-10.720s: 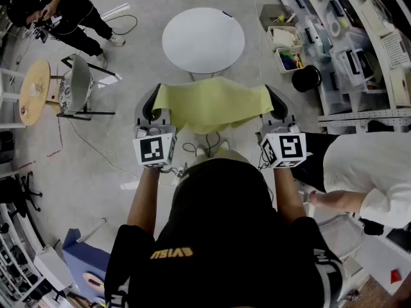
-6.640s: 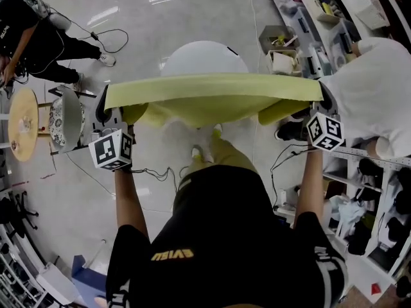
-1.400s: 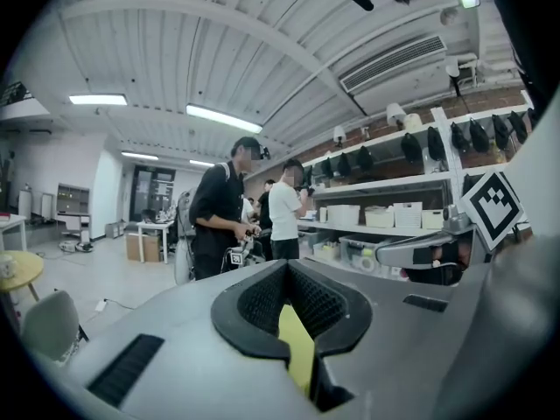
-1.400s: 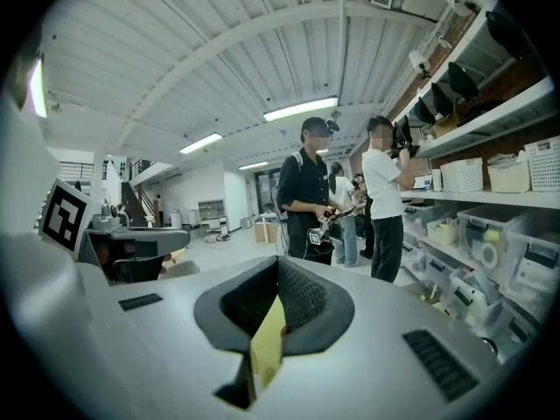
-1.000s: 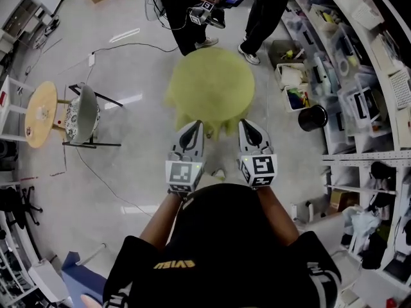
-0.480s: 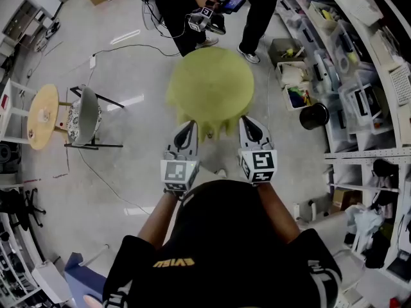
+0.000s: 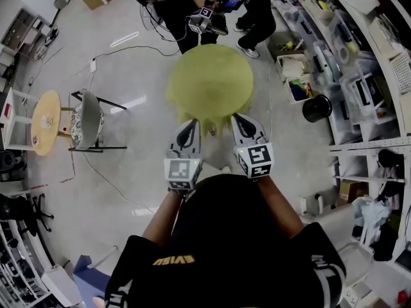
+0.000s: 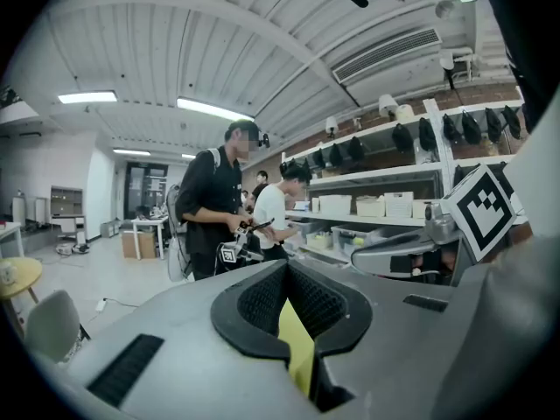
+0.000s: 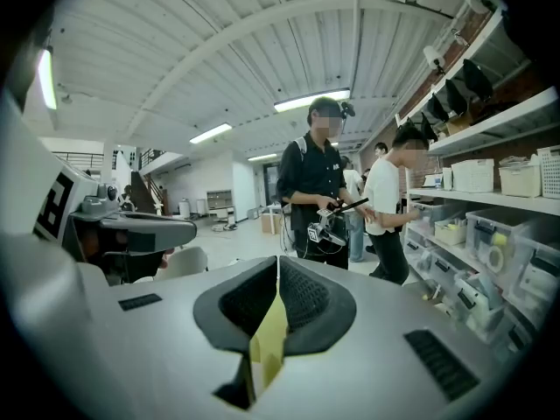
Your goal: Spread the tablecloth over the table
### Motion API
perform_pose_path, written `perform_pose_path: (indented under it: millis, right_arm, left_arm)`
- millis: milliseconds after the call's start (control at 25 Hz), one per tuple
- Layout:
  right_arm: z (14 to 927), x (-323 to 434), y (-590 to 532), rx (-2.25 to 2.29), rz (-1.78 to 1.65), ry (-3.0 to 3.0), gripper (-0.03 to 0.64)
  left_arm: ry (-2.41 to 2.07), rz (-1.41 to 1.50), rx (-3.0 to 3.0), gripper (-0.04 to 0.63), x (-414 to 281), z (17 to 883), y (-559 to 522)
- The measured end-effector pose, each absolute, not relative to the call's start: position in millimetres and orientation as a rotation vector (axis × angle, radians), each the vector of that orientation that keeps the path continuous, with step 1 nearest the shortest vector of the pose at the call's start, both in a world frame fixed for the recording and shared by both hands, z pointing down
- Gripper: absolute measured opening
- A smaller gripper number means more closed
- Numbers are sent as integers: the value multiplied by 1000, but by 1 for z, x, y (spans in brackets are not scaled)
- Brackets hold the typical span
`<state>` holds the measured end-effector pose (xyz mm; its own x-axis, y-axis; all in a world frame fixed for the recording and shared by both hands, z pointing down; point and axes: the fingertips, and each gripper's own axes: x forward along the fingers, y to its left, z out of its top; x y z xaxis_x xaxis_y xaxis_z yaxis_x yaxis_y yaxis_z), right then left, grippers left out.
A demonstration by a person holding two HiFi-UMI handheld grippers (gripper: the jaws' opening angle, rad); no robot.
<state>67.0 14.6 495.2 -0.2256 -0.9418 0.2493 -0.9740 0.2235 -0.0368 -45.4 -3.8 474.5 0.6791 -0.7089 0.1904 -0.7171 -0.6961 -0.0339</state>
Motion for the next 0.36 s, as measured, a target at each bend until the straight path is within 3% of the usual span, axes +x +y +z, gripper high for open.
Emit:
perform_pose_path:
  millis: [360]
  right_arm:
    - [509,49,-2,1716,320,-2361,8]
  left_arm:
    - [-1337,193,2645,14,-55,493,3]
